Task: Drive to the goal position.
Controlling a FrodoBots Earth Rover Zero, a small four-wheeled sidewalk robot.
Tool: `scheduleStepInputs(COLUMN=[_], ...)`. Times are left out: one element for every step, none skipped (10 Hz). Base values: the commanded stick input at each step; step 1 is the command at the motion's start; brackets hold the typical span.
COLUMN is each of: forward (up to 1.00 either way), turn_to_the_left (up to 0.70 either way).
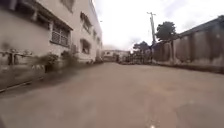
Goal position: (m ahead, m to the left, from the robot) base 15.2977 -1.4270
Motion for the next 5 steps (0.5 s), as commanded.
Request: scheduleStepInputs(forward=[0.70, 0.70, 0.70, 0.70, 0.70], turn_to_the_left=[0.00, 0.00, 0.00, 0.00, 0.00])
